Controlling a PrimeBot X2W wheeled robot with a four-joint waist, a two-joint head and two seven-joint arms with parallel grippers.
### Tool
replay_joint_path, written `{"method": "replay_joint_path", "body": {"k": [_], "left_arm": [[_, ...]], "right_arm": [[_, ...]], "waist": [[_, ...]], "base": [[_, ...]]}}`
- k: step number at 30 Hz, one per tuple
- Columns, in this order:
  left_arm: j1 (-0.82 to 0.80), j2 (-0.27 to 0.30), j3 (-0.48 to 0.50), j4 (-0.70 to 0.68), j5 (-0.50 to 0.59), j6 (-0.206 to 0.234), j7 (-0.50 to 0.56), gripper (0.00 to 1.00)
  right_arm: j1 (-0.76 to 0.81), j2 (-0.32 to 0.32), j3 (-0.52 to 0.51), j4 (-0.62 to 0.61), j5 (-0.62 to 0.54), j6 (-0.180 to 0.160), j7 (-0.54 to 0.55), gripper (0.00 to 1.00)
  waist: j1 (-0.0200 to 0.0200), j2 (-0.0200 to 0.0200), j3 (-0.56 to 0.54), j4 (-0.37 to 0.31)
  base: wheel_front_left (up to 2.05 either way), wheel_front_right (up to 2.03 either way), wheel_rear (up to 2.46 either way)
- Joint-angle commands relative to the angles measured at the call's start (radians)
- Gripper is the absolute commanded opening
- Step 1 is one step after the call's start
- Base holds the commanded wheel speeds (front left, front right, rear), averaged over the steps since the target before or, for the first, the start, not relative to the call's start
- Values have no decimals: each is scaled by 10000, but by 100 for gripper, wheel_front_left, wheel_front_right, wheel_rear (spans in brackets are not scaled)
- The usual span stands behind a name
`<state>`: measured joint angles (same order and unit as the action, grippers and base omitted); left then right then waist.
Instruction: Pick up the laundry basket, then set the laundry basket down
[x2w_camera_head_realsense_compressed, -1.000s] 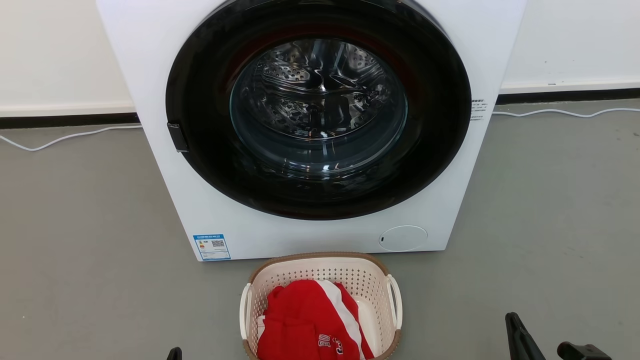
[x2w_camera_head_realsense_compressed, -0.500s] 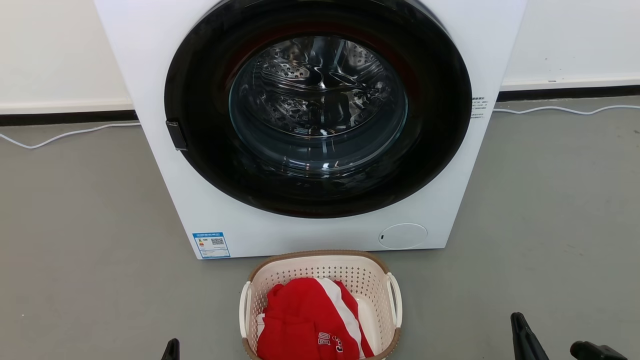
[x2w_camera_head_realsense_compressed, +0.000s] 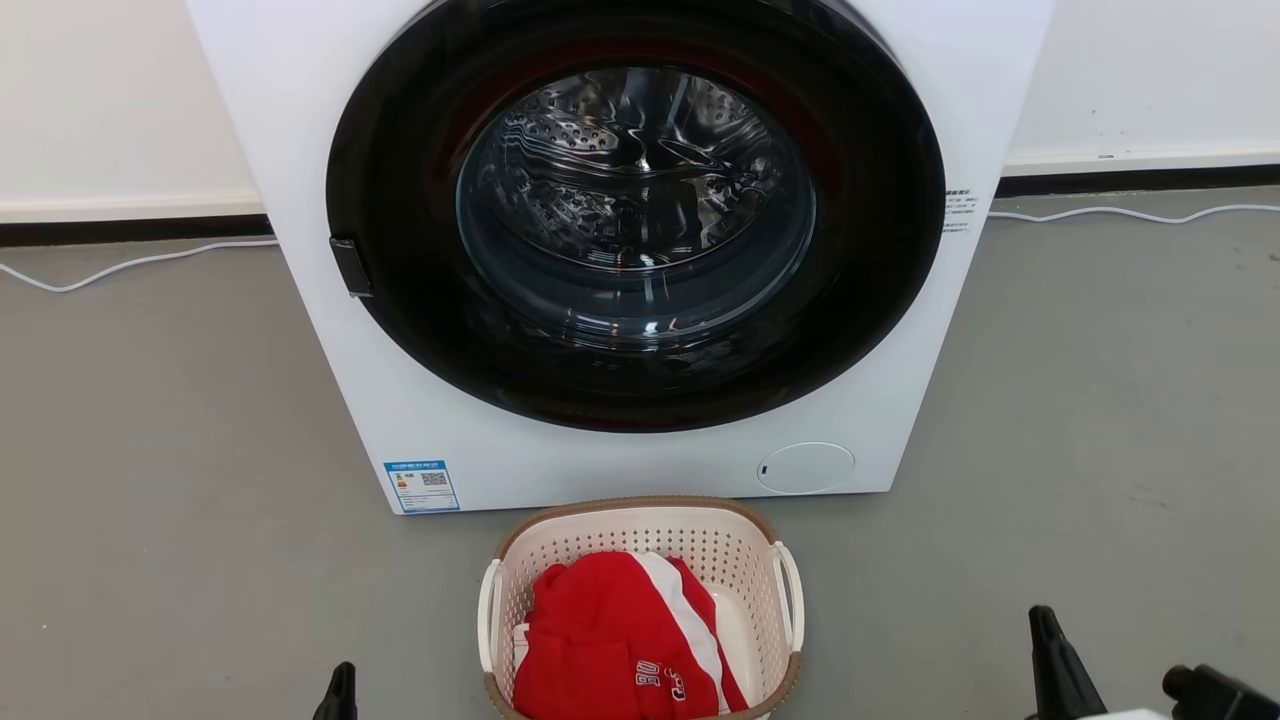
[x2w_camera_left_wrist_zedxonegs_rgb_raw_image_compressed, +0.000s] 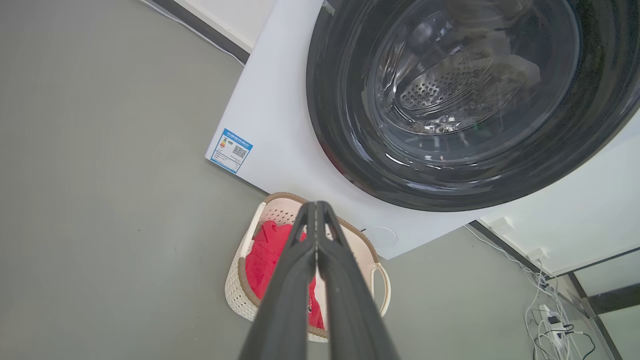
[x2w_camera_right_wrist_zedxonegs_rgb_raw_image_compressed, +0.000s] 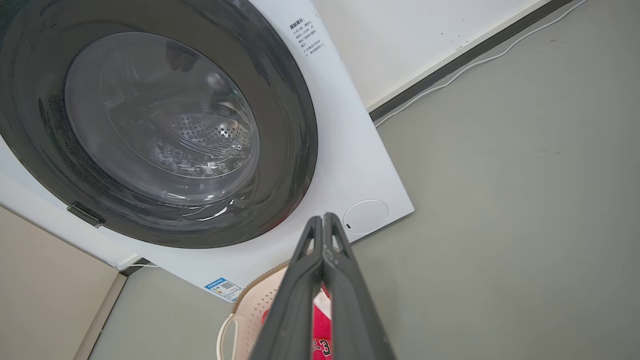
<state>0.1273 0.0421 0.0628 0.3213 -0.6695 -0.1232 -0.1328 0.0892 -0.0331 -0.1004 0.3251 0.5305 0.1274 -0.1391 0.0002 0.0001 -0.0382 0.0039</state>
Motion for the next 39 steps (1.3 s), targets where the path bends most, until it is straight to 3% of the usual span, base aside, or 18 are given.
{"method": "replay_joint_path", "body": {"k": [1,39], "left_arm": [[-568,103,154,-301,-253,-25,24,0],[-1387,93,320,-510,-4440,-48,1144,0]], "right_arm": [[-534,-97,-6,-340,290,21,87,0],[-1193,-131,-65,-553,5100,27,1203,0]], "waist": [[-1,-1,4,-1],[-1,-1,191,-18]], "base": [[0,0,0],[0,0,0]]}}
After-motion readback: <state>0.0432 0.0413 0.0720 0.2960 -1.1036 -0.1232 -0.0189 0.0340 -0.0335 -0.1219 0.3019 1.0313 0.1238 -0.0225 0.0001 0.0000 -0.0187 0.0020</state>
